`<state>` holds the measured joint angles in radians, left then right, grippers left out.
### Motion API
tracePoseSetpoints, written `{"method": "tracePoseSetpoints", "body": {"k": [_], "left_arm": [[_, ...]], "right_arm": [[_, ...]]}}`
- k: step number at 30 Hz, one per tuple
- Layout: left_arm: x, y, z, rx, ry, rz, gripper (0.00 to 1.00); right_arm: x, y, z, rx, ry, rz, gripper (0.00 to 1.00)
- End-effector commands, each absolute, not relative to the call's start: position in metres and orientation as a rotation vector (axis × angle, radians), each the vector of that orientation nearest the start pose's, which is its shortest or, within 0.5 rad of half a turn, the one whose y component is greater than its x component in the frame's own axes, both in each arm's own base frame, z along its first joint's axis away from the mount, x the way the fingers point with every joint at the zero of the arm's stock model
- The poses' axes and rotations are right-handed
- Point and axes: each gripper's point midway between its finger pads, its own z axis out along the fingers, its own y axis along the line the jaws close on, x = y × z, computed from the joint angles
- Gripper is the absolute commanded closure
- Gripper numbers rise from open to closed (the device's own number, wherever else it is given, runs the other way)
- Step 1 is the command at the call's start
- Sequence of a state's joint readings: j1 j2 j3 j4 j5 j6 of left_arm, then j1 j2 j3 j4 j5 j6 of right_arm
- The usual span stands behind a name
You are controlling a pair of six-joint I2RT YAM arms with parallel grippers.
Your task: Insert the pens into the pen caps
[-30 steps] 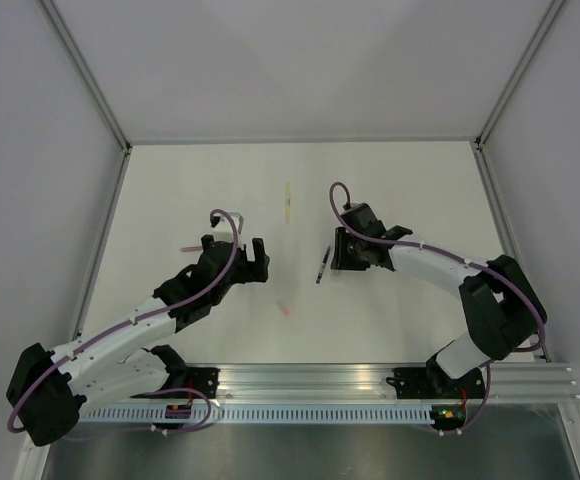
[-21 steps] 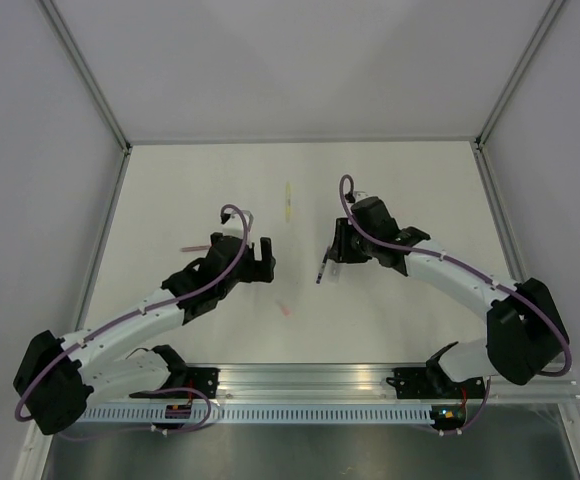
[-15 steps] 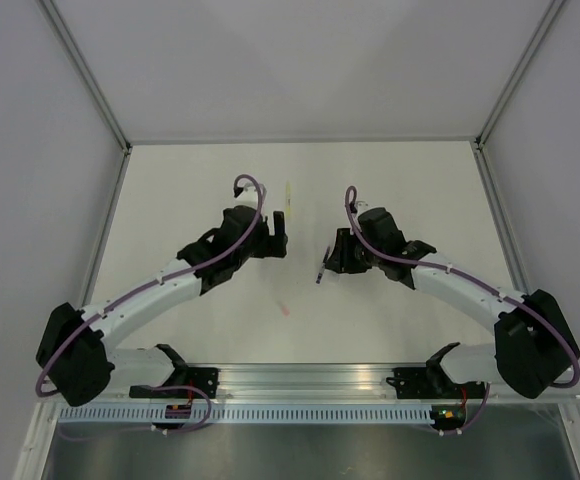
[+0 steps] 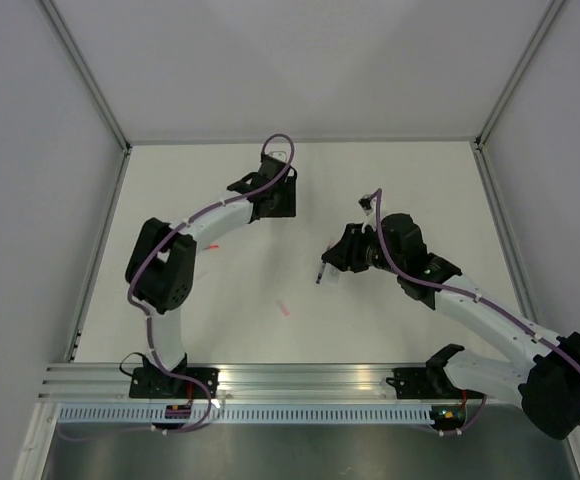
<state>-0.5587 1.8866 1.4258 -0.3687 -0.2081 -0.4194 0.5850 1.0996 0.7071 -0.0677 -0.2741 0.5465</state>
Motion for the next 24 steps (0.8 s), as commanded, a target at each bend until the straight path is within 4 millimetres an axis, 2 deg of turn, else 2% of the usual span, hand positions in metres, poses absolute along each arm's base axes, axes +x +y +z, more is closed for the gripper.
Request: {"method": "tracePoseSetpoints", "body": {"k": [1, 2, 3, 4, 7, 8, 17, 24], "left_arm": [[0.439, -0.258, 0.087, 0.132, 2.441, -0.197, 0.33], [0.449, -0.264, 0.093, 0.13, 2.423, -0.207, 0.34], [0.451, -0.265, 0.077, 0.14, 2.456, -0.186, 0.35], [0.459, -0.271, 0.082, 0.14, 2.44, -0.203, 0.37], [0.466, -0.276, 0.069, 0.143, 2.456, -0.193, 0.4], [0.471, -0.278, 0.07, 0.138, 2.447, -0.195, 0.41], [0.482, -0.277, 0.032, 0.152, 2.508, -0.105, 0.45], [0.483, -0.27, 0.014, 0.137, 2.554, -0.054, 0.5]], "right_arm": [[0.251, 0.25, 0.182, -0.231, 2.102, 0.989, 0.59], [0.25, 0.25, 0.183, -0.23, 2.102, 0.995, 0.59], [0.249, 0.251, 0.183, -0.236, 2.102, 1.002, 0.59], [0.248, 0.252, 0.184, -0.241, 2.099, 1.013, 0.59], [0.249, 0.251, 0.184, -0.238, 2.096, 1.007, 0.59], [0.248, 0.252, 0.184, -0.242, 2.097, 1.006, 0.58], [0.249, 0.251, 0.186, -0.24, 2.089, 1.006, 0.59], [0.248, 0.251, 0.188, -0.242, 2.084, 1.006, 0.59]]}}
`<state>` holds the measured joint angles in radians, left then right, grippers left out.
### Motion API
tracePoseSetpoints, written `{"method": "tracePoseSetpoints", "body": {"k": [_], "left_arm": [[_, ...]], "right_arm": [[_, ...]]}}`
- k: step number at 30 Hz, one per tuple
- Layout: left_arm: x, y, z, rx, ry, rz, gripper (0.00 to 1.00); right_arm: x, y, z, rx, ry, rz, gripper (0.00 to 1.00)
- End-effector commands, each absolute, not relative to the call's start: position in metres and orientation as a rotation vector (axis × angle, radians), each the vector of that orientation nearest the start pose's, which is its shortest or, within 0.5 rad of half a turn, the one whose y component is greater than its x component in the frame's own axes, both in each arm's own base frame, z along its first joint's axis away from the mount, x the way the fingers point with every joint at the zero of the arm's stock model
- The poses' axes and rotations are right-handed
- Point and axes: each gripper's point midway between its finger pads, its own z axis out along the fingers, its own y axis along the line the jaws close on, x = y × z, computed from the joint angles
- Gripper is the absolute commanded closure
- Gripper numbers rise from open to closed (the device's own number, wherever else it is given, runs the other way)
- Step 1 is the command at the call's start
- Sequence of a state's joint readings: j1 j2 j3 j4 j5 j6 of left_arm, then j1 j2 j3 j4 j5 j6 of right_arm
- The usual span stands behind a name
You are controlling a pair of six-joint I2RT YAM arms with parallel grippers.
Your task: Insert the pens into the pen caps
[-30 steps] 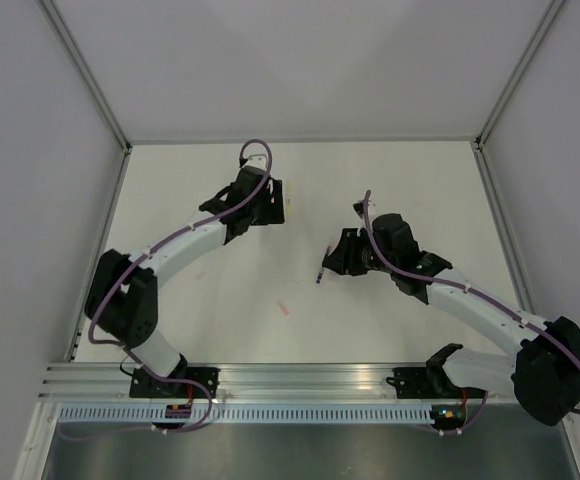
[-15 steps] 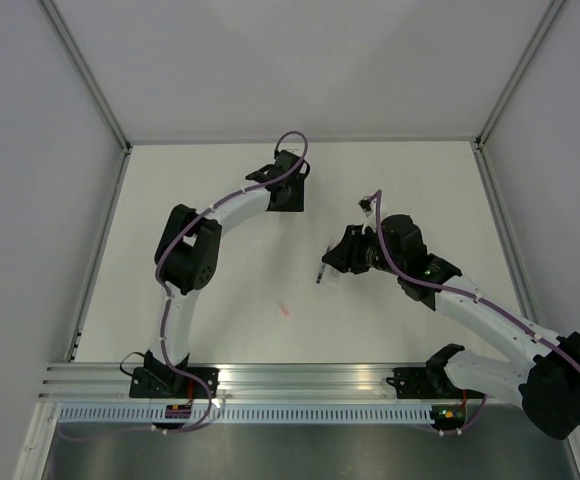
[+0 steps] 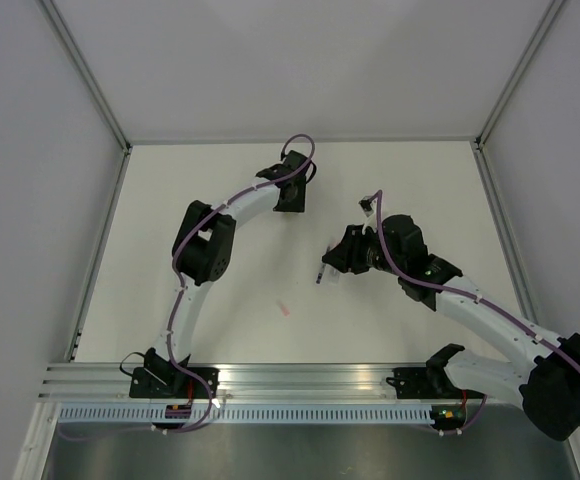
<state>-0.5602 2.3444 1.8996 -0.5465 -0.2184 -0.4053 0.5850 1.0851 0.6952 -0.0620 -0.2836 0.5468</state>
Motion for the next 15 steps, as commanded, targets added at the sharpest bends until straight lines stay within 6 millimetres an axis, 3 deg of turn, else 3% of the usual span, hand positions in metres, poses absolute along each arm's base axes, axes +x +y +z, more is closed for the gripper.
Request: {"method": "tracePoseSetpoints", "body": {"k": [1, 11, 15], "left_arm": [[0.483, -0.27, 0.011, 0.14, 2.562, -0.056, 0.53], [0.47, -0.254, -0.003, 0.145, 2.64, 0.012, 0.73], [0.459, -0.244, -0.008, 0.16, 2.677, 0.06, 0.9]], "right_arm": [[0.248, 0.25, 0.19, -0.241, 2.077, 1.007, 0.59], [0.247, 0.25, 0.191, -0.244, 2.072, 1.009, 0.59], [0.248, 0.25, 0.189, -0.25, 2.075, 1.003, 0.59]]}}
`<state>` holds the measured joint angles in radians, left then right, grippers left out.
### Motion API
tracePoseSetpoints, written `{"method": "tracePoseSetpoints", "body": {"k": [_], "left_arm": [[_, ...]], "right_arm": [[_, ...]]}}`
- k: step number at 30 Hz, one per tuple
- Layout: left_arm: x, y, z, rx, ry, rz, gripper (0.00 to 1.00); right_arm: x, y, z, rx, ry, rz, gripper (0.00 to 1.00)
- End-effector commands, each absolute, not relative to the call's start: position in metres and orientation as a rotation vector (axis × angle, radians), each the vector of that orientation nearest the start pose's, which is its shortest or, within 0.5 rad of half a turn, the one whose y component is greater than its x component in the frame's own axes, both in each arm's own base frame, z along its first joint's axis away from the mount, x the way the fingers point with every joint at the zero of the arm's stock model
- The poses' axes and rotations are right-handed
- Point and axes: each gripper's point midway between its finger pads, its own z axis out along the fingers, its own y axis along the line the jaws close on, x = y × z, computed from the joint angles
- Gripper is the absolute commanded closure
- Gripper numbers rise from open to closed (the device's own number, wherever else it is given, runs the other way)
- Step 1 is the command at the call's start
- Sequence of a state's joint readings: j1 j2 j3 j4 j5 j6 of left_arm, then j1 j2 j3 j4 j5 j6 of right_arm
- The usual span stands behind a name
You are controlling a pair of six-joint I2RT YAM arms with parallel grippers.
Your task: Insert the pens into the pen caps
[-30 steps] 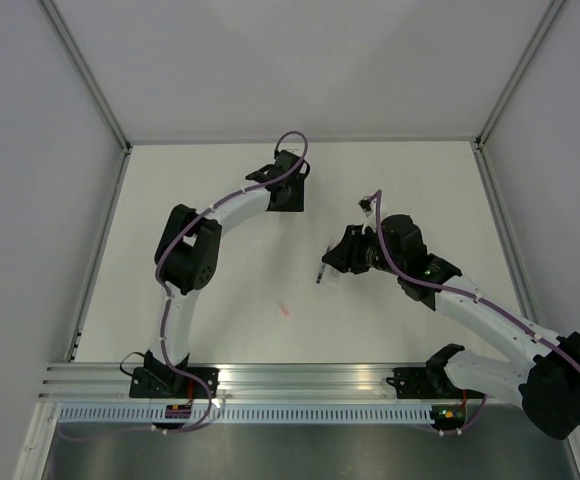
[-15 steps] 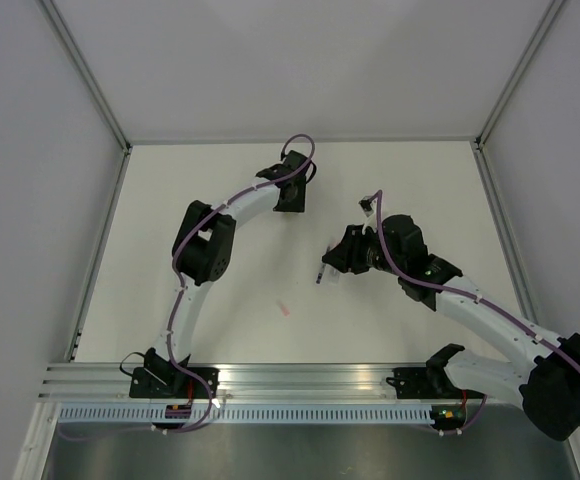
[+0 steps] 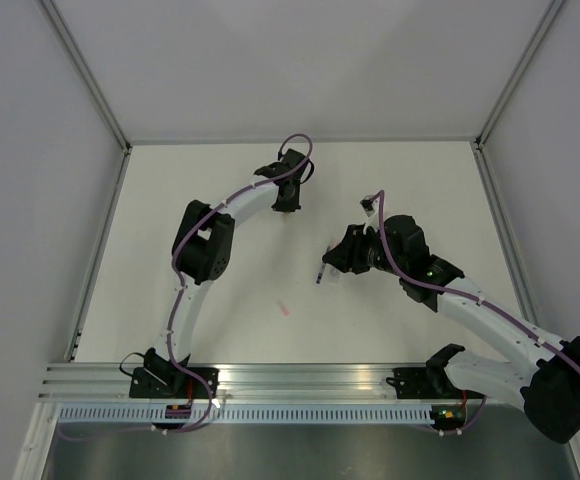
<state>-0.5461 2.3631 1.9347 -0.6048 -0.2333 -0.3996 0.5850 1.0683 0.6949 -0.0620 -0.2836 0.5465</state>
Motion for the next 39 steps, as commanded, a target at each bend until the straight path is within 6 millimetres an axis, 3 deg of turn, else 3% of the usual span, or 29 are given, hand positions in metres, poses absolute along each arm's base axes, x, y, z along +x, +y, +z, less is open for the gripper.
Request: {"method": "tracePoseSetpoints", "body": {"k": [1, 5, 6, 7, 8, 9, 10, 11, 13, 16, 17, 19, 21, 23, 24, 26, 27, 29, 30, 39], "left_arm": [[0.45, -0.239, -0.015, 0.173, 2.705, 0.07, 0.97], [0.423, -0.23, -0.018, 0.172, 2.732, 0.037, 0.98], [0.427, -0.235, 0.003, 0.152, 2.671, -0.023, 0.98], [0.423, -0.234, 0.007, 0.144, 2.659, -0.047, 0.98], [0.403, -0.228, -0.004, 0.149, 2.696, -0.062, 0.98], [0.404, -0.233, 0.003, 0.126, 2.66, -0.115, 0.98], [0.402, -0.234, 0.023, 0.115, 2.617, -0.166, 0.98], [0.384, -0.231, 0.014, 0.119, 2.647, -0.197, 0.98], [0.38, -0.235, 0.024, 0.105, 2.603, -0.275, 0.98], [0.354, -0.232, 0.027, 0.097, 2.597, -0.365, 0.98], [0.353, -0.242, 0.045, 0.111, 2.543, -0.457, 0.98], [0.341, -0.244, 0.05, 0.113, 2.524, -0.529, 0.98], [0.336, -0.253, 0.074, 0.134, 2.459, -0.641, 0.98], [0.327, -0.255, 0.082, 0.145, 2.438, -0.697, 0.98], [0.325, -0.255, 0.096, 0.152, 2.401, -0.723, 0.98], [0.316, -0.255, 0.101, 0.166, 2.385, -0.753, 0.98], [0.315, -0.255, 0.118, 0.171, 2.331, -0.78, 0.98], [0.306, -0.251, 0.121, 0.174, 2.308, -0.799, 0.98], [0.305, -0.252, 0.139, 0.179, 2.245, -0.827, 0.98], [0.279, -0.264, 0.16, 0.22, 2.138, -1.034, 0.98]], "right_arm": [[0.248, 0.251, 0.189, -0.252, 2.074, 1.003, 0.58], [0.248, 0.25, 0.188, -0.261, 2.067, 0.999, 0.57], [0.248, 0.25, 0.187, -0.267, 2.064, 0.996, 0.57], [0.25, 0.248, 0.186, -0.262, 2.064, 0.982, 0.55], [0.25, 0.247, 0.184, -0.265, 2.066, 0.974, 0.54], [0.25, 0.247, 0.183, -0.266, 2.066, 0.969, 0.53], [0.251, 0.246, 0.182, -0.267, 2.064, 0.962, 0.53], [0.252, 0.244, 0.18, -0.261, 2.067, 0.945, 0.52], [0.257, 0.244, 0.183, -0.251, 2.032, 0.941, 0.5], [0.265, 0.243, 0.178, -0.206, 2.041, 0.918, 0.48], [0.269, 0.243, 0.178, -0.178, 2.043, 0.91, 0.48], [0.273, 0.245, 0.177, -0.155, 2.047, 0.915, 0.47], [0.279, 0.248, 0.185, -0.117, 2.022, 0.939, 0.46], [0.284, 0.251, 0.186, -0.08, 2.01, 0.956, 0.46], [0.288, 0.254, 0.192, -0.048, 1.986, 0.981, 0.46], [0.296, 0.259, 0.19, -0.018, 1.982, 0.997, 0.46], [0.3, 0.263, 0.194, -0.009, 1.96, 1.017, 0.46], [0.307, 0.272, 0.192, 0.005, 1.971, 1.049, 0.46], [0.31, 0.277, 0.196, 0.005, 1.957, 1.07, 0.46], [0.317, 0.316, 0.208, -0.003, 1.865, 1.256, 0.46]]}}
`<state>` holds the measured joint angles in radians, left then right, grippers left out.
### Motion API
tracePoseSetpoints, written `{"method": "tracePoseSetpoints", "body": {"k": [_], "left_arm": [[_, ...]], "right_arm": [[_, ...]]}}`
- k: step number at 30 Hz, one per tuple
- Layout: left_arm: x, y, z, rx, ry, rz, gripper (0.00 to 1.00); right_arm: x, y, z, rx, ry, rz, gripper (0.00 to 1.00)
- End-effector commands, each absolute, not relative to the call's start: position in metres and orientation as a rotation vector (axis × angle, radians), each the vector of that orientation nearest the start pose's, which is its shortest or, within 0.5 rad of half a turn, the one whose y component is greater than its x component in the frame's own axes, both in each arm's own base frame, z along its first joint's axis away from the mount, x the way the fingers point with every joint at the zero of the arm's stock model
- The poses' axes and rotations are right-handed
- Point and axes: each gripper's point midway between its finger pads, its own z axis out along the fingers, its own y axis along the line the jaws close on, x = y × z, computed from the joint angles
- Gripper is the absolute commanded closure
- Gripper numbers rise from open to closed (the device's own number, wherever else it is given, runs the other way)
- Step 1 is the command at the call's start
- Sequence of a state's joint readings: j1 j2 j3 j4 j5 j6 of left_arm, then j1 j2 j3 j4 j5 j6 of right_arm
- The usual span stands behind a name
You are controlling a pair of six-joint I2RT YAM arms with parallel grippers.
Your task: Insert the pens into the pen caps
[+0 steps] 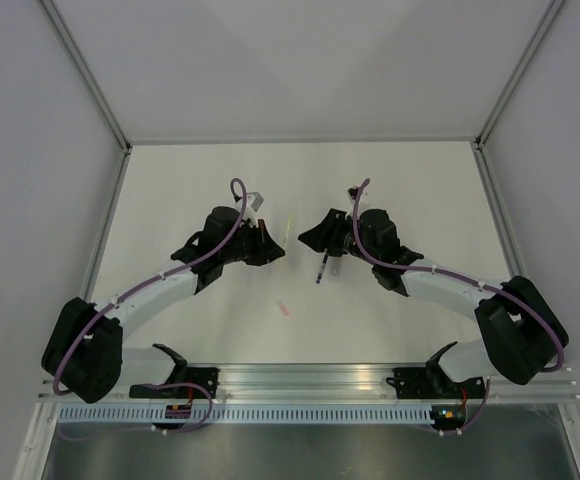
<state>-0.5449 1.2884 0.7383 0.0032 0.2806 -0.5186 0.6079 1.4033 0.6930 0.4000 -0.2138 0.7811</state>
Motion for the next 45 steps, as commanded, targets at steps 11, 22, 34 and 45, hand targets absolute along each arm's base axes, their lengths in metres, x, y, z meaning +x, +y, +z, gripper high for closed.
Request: {"method": "tracePoseSetpoints", "body": {"k": [11, 22, 34, 45], "left_arm": [[0.268, -0.269, 0.171, 0.251, 2.09, -1.118, 0.98], [0.265, -0.266, 0.179, 0.245, 2.053, -1.125, 0.98], [0.25, -0.277, 0.189, 0.357, 2.006, -1.234, 0.6], [0.244, -0.282, 0.193, 0.406, 1.984, -1.287, 0.88]], "right_arm": [[0.324, 0.343, 0.194, 0.005, 1.879, 1.294, 0.47], [0.313, 0.36, 0.197, -0.032, 1.871, 1.361, 0.85], [0.303, 0.358, 0.234, -0.045, 1.784, 1.435, 1.0], [0.299, 0.361, 0.245, -0.051, 1.759, 1.466, 1.0]]}}
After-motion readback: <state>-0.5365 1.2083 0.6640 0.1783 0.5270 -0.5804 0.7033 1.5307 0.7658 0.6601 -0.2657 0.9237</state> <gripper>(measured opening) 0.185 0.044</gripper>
